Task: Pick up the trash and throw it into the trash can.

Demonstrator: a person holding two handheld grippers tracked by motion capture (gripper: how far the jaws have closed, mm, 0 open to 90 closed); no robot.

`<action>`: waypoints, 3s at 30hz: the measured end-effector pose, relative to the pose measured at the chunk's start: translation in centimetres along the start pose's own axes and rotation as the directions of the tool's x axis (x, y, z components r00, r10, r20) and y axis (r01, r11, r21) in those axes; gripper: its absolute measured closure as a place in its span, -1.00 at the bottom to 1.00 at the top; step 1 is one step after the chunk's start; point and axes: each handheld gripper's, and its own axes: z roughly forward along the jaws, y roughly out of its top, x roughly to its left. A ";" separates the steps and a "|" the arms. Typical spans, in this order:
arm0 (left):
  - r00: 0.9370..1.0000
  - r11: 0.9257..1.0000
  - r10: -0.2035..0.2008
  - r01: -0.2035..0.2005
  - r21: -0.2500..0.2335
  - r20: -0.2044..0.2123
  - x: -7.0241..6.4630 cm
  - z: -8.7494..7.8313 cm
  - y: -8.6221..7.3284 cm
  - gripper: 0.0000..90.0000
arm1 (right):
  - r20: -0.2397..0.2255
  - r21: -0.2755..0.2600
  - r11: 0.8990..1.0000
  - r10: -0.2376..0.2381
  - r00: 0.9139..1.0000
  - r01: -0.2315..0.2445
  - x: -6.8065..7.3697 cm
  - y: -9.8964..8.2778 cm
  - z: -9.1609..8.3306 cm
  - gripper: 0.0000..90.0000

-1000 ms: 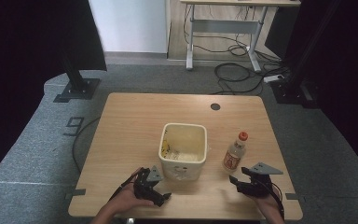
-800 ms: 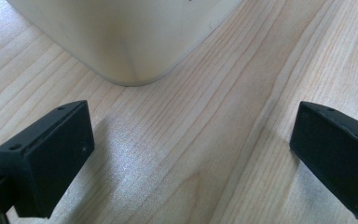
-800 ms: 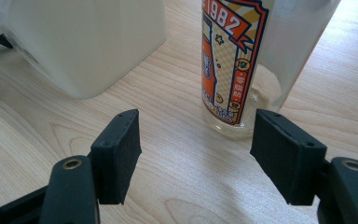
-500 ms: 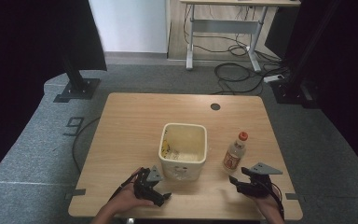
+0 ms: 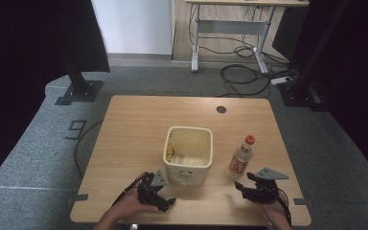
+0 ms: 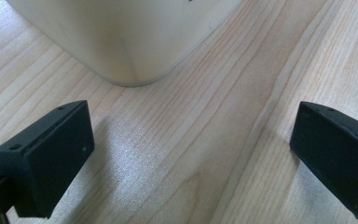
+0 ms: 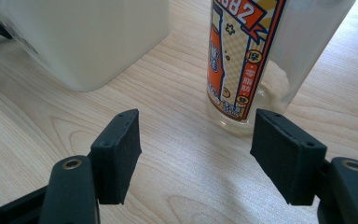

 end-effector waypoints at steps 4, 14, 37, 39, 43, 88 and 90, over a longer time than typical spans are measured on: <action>1.000 1.000 0.000 0.000 0.000 0.000 0.0 0.0 0.0 -1.00 | -0.001 0.000 1.000 -0.002 1.000 0.002 0.1 0.0 0.0 -0.28; 1.000 1.000 0.000 0.000 0.000 -0.001 0.0 0.0 0.0 -1.00 | -0.002 0.002 1.000 -0.003 1.000 0.003 0.1 0.0 0.1 -0.28; 1.000 1.000 0.000 0.000 0.000 0.000 0.0 0.0 0.0 -1.00 | -0.004 0.005 1.000 -0.009 1.000 0.009 0.2 0.0 0.2 -0.28; 1.000 1.000 0.000 0.000 0.000 0.000 0.0 0.0 0.0 -1.00 | -0.004 0.003 1.000 -0.006 1.000 0.006 0.2 0.0 0.2 -0.28; 1.000 1.000 0.000 0.000 0.000 0.000 0.0 0.0 0.0 -1.00 | -0.005 -0.011 1.000 -0.004 1.000 0.003 0.3 0.1 0.0 -0.28; 1.000 1.000 0.002 -0.002 0.001 0.000 0.0 0.0 0.1 -1.00 | 0.011 -0.285 0.958 -0.013 1.000 0.015 1.2 6.2 -4.0 -0.28; 1.000 1.000 0.001 -0.001 0.001 0.000 0.0 0.0 0.1 -1.00 | 0.010 -0.292 0.956 -0.010 1.000 0.013 1.2 6.4 -4.0 -0.28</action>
